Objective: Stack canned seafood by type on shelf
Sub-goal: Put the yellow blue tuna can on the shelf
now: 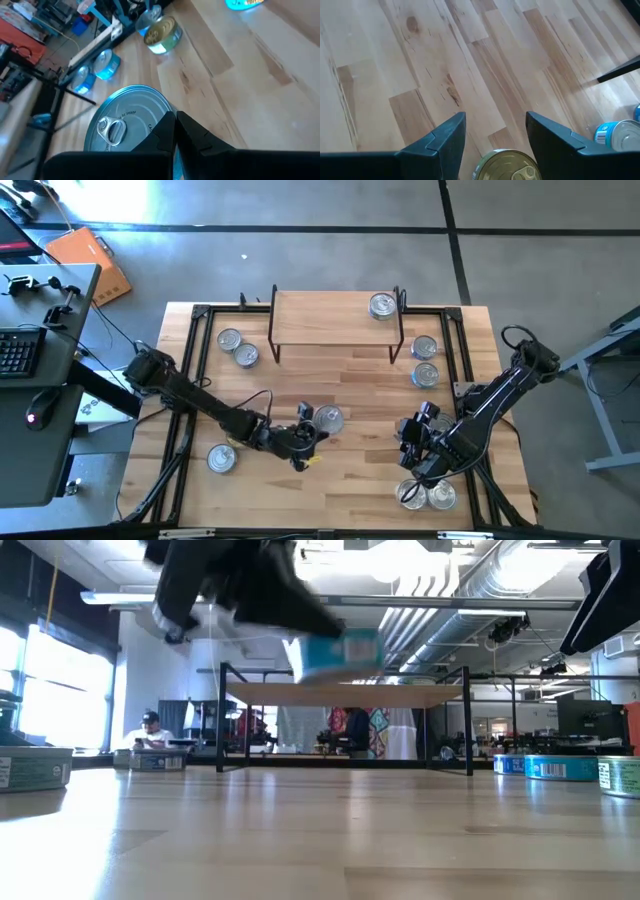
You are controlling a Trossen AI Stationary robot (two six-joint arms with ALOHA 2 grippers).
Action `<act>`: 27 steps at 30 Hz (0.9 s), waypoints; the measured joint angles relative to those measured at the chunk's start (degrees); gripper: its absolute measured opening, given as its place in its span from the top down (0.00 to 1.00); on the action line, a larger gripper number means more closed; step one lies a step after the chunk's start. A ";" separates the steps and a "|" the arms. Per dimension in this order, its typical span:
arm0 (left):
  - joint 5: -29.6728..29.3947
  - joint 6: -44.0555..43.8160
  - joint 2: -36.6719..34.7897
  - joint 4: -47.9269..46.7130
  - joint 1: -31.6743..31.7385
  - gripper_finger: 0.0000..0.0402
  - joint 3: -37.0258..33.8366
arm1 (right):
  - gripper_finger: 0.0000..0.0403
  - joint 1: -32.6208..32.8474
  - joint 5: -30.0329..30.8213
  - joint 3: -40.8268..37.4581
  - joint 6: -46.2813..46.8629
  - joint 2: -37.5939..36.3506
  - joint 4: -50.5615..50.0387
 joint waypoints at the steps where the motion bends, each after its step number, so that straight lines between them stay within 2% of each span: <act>1: 0.00 0.22 0.00 -2.87 0.19 1.00 2.35 | 0.51 0.00 0.02 0.00 0.00 0.00 0.00; 9: -0.26 0.00 -0.05 -23.76 4.30 1.00 21.53 | 0.51 0.01 1.86 0.00 -1.52 0.00 0.00; 12: -0.36 -0.31 -0.11 -29.32 6.51 1.00 25.90 | 0.51 0.05 2.18 0.00 -1.51 0.00 0.02; 15: -1.05 -4.21 -0.11 -36.14 9.93 1.00 29.28 | 0.51 0.17 2.20 0.00 -1.51 0.00 0.02; 20: -0.76 -8.20 -0.11 -44.11 20.89 1.00 31.68 | 0.51 0.20 2.20 0.00 -1.51 0.00 0.02; 27: 8.18 -9.62 -0.09 -45.74 39.50 1.00 31.40 | 0.51 0.20 2.19 0.00 -1.51 0.00 0.04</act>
